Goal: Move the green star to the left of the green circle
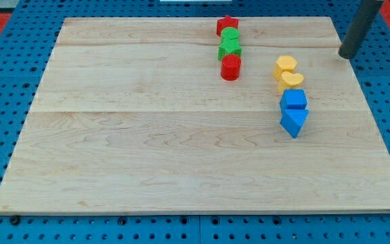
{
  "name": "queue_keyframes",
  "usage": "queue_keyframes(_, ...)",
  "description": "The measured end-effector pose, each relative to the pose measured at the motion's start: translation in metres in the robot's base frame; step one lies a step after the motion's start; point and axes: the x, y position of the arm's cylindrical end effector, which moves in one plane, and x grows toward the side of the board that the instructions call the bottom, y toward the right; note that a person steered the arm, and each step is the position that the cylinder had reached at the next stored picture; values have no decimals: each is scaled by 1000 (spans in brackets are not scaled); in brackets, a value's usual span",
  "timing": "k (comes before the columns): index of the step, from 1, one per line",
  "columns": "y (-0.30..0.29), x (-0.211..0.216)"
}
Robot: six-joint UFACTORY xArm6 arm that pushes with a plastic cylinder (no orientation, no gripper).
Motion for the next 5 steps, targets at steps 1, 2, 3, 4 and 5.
queue_keyframes(1,-28,-26)
queue_keyframes(2,-55,-33)
queue_keyframes(3,-81,-27)
queue_keyframes(4,-91,-25)
queue_keyframes(5,-102,-25)
